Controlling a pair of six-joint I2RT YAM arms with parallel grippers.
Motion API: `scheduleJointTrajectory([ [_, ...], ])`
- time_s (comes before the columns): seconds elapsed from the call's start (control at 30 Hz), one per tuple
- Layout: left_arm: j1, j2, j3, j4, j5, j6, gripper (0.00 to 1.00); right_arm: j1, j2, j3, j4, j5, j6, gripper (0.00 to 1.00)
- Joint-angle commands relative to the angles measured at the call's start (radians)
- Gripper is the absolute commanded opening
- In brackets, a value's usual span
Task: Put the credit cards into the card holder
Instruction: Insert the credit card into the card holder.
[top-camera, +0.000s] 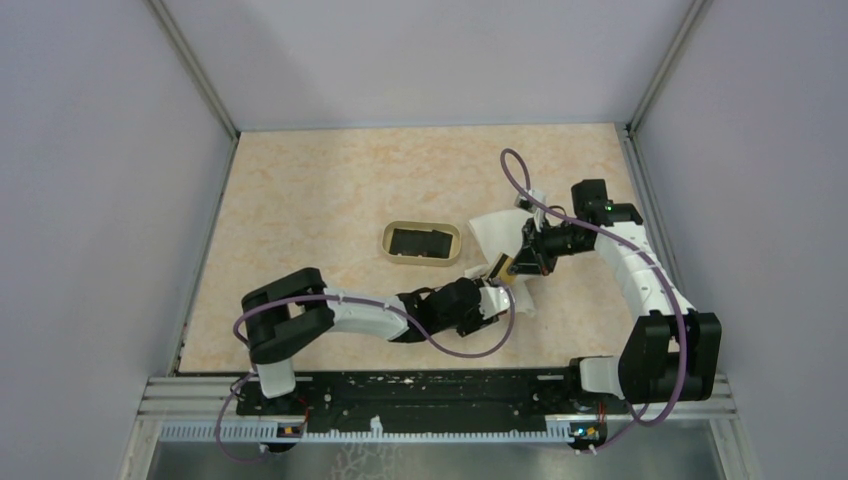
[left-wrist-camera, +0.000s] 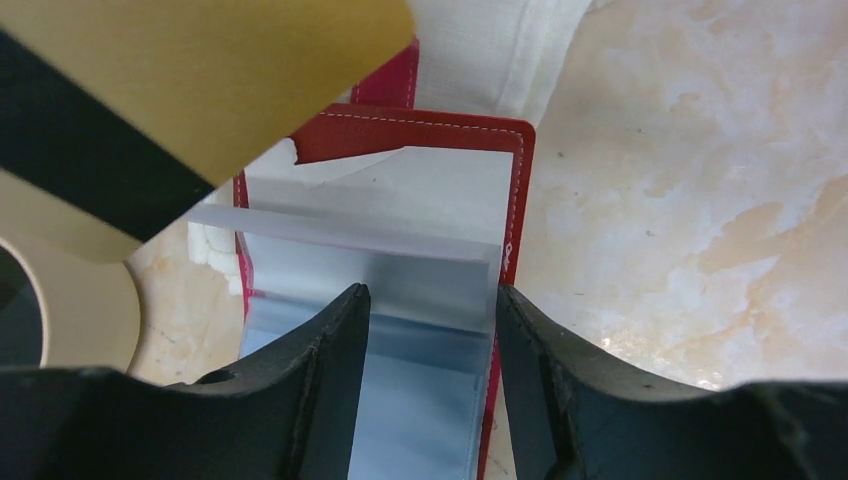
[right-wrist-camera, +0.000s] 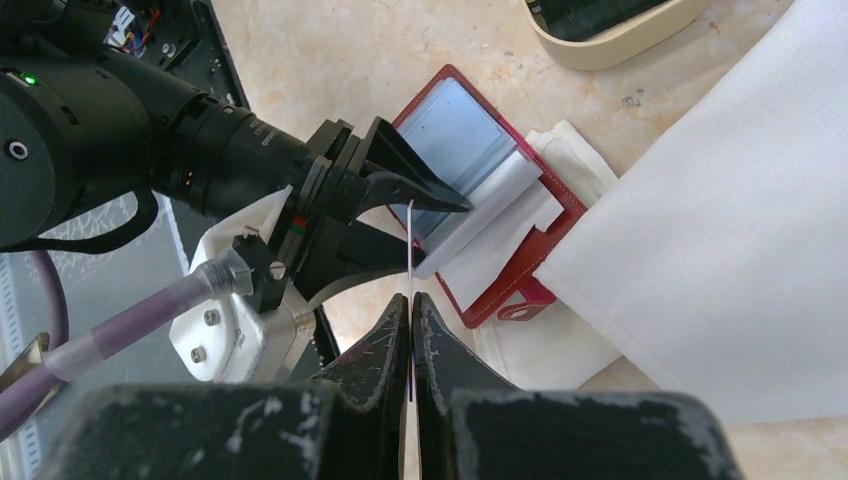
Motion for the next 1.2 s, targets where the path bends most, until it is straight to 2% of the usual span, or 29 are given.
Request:
scheduleJointTrajectory([
  [0.0,0.040,-0.047,-0.005,-0.036,-0.028,-0.031,0.56,-0.008,-0.009,0.021,0.014,-0.023,-0.002,0.00],
  [0.2,0.048,-0.111,-0.050,0.039,0.058,-0.046,0.64,-0.008,0.016,0.014,0.008,-0.017,-0.009,0.00],
  [0.37,0.048,-0.257,-0.165,0.172,0.186,-0.113,0.72,0.000,0.034,0.001,0.029,-0.036,0.011,0.00],
  [0.5,0.051,-0.425,-0.308,0.246,0.158,-0.214,0.84,0.060,0.052,0.003,0.036,-0.071,0.018,0.00],
  [0.57,0.075,-0.492,-0.355,0.240,0.152,-0.297,0.87,0.119,0.055,-0.010,0.089,-0.049,0.075,0.00],
  [0.7,0.167,-0.551,-0.429,0.209,0.163,-0.533,0.81,0.206,0.112,-0.042,0.184,0.023,0.178,0.00],
  [0.87,0.217,-0.538,-0.535,0.318,0.148,-0.683,0.59,0.223,0.237,-0.023,0.175,-0.011,0.211,0.00],
  [1.0,0.229,-0.496,-0.550,0.363,0.134,-0.729,0.45,0.241,0.305,-0.019,0.211,0.053,0.274,0.00],
  [1.17,0.229,-0.452,-0.532,0.420,0.164,-0.727,0.43,0.239,0.355,-0.006,0.224,0.111,0.311,0.00],
])
